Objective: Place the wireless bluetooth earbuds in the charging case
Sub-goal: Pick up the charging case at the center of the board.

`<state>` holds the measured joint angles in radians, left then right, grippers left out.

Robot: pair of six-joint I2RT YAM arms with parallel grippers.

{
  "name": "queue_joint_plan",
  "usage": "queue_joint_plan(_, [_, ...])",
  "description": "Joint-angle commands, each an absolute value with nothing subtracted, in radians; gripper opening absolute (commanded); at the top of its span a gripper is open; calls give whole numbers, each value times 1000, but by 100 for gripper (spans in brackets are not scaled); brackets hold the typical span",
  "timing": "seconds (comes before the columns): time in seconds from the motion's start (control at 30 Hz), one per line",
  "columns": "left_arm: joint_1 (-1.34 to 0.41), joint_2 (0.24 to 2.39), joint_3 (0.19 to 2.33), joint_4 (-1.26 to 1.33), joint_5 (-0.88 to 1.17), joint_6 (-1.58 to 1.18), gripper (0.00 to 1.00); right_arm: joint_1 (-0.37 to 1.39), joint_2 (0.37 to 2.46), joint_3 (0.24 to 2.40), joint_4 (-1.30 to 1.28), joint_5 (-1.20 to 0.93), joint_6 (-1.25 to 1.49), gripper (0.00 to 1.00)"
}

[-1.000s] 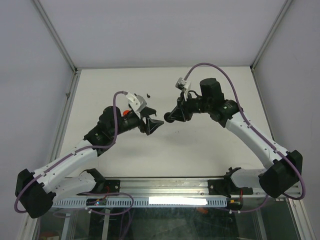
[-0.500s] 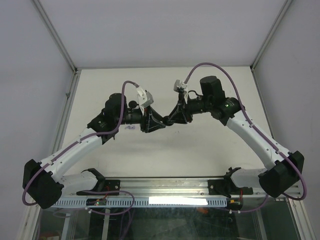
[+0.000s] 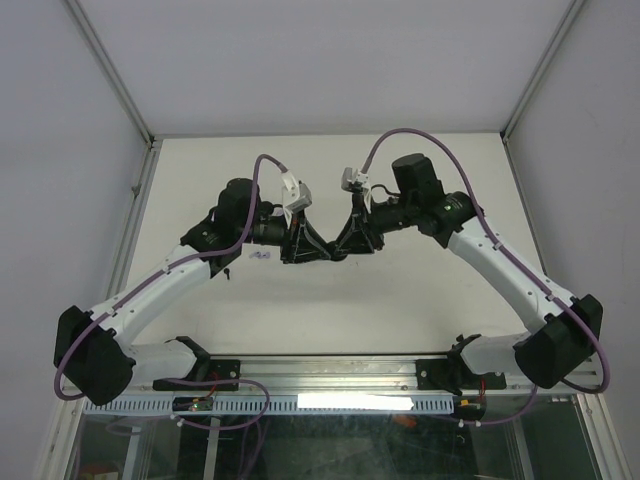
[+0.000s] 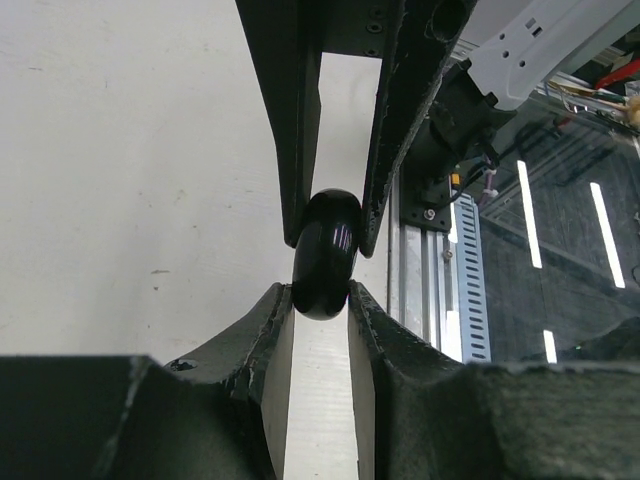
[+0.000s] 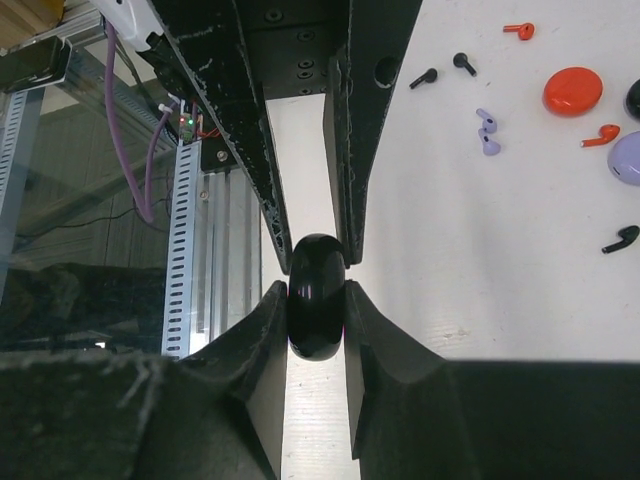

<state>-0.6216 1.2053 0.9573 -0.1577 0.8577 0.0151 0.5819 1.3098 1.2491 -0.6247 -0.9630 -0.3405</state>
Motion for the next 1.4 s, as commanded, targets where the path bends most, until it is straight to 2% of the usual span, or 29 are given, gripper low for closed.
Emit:
queue_joint_plan(0.0, [-628, 1214, 1017, -115, 975, 24, 26, 610, 1325, 1314, -597, -998, -380, 0])
queue_joint_plan(0.33, [-628, 1235, 1024, -109, 1017, 16, 33, 631, 1350, 1329, -601, -989, -389, 0])
queue_joint_plan(0.47, [-629, 1225, 1021, -109, 1017, 23, 23, 634, 1354, 1329, -606, -985, -396, 1])
queue_joint_plan(0.53, [-629, 1213, 1012, -110, 1004, 28, 18, 634, 1350, 1327, -606, -973, -395, 4])
queue_joint_plan(0.73, [-629, 1154, 979, -101, 900, 36, 1, 633, 1277, 1285, -536, -935, -362, 30])
queue_joint_plan(0.8, [-629, 1127, 953, -64, 849, 19, 0, 631, 1238, 1248, -474, -912, -331, 38])
queue_joint_plan(0.9, [-629, 1089, 908, 2, 772, -18, 0, 620, 1173, 1184, -375, -890, -278, 43])
queue_joint_plan(1.1, [-629, 1034, 827, 137, 701, -100, 0, 601, 1050, 1008, -150, -785, -205, 43])
queue_joint_plan(1.23, [-628, 1012, 784, 225, 701, -124, 0, 600, 984, 871, 35, -811, -205, 45])
queue_joint_plan(1.37, [-629, 1001, 751, 311, 714, -151, 0, 600, 940, 754, 271, -768, -74, 60])
